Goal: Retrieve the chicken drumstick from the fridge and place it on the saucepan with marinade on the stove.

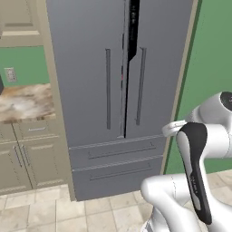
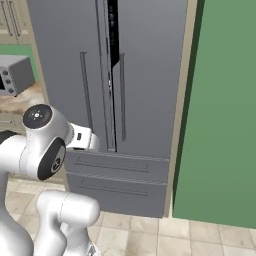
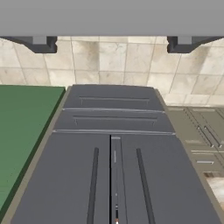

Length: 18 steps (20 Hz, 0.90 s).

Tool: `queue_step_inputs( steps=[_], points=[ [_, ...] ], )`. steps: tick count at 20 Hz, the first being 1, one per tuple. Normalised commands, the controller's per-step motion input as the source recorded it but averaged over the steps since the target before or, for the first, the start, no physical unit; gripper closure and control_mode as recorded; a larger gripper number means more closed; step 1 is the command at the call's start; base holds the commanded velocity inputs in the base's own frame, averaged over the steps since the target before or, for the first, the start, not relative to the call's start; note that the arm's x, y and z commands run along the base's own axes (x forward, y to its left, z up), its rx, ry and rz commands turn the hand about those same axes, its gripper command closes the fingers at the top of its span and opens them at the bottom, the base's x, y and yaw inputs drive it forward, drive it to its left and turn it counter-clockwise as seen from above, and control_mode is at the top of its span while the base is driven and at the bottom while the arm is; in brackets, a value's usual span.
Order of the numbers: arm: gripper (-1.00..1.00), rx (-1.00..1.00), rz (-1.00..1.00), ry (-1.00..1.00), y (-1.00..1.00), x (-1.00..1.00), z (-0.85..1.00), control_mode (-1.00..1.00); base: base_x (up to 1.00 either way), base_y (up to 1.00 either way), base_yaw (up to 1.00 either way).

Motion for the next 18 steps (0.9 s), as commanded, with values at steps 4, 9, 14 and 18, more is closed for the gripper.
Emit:
queue_step_inputs(
  steps=[4, 9, 14, 18],
  points=[
    [-1.00, 0.00, 0.00, 0.00, 0.00, 0.00, 0.00, 1.00, 0.06, 0.00, 0.00],
    [-1.00, 0.00, 0.00, 0.00, 0.00, 0.00, 0.00, 1.00, 0.33, 0.06, -0.03],
    [-1.00, 0.00, 0.00, 0.00, 0.00, 0.00, 0.00, 1.00, 0.35, 0.02, -0.03],
    [-1.00, 0.00, 0.00, 0.00, 0.00, 0.00, 0.00, 1.00, 0.17, 0.02, -0.02]
  ],
)
